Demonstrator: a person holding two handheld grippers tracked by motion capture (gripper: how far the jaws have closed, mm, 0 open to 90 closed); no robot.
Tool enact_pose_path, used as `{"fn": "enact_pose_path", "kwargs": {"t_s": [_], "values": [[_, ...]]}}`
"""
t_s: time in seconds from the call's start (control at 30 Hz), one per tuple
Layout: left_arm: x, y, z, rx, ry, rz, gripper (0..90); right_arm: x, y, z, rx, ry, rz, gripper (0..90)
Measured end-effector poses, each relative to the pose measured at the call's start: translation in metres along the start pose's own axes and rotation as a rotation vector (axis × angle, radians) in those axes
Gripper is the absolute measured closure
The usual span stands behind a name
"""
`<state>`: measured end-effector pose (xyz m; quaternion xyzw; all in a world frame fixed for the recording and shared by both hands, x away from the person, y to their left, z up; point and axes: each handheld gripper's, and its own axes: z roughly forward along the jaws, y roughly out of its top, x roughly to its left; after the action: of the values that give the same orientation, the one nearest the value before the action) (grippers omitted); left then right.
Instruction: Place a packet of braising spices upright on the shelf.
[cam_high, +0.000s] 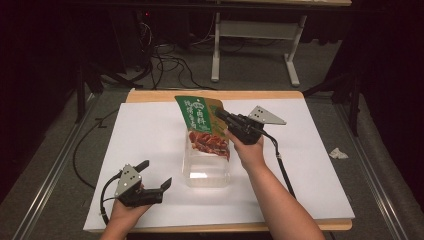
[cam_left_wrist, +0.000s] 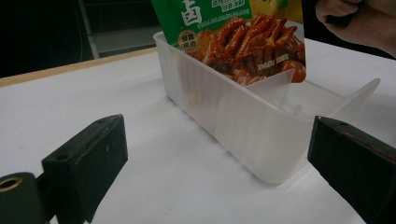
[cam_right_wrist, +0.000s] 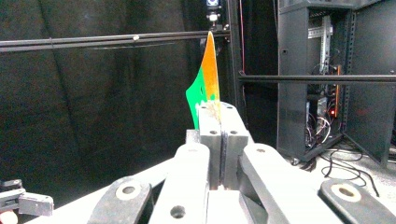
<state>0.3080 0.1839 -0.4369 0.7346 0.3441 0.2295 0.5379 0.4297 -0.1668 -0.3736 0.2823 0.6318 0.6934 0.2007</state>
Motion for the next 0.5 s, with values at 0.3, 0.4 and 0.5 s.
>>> {"fn": "enact_pose_path", "kwargs": {"t_s": [0.3,0.4,0.5], "values": [[-0.0013,0.0006,-0.0001,0.003,0.000,0.005,5.7,0.0007,0.0004,-0.0011,0.007,-0.011,-0.001,90.0],[-0.0009,0.0003,0.0007,0.006,-0.001,0.003,5.8,0.0002,0.0007,-0.0016,0.013,-0.007,-0.002,90.0],[-0.0009,0.0003,0.0007,0.006,-0.002,0.004,5.8,-0.0003,0.0014,-0.0026,0.023,-0.011,-0.005,90.0]]}}
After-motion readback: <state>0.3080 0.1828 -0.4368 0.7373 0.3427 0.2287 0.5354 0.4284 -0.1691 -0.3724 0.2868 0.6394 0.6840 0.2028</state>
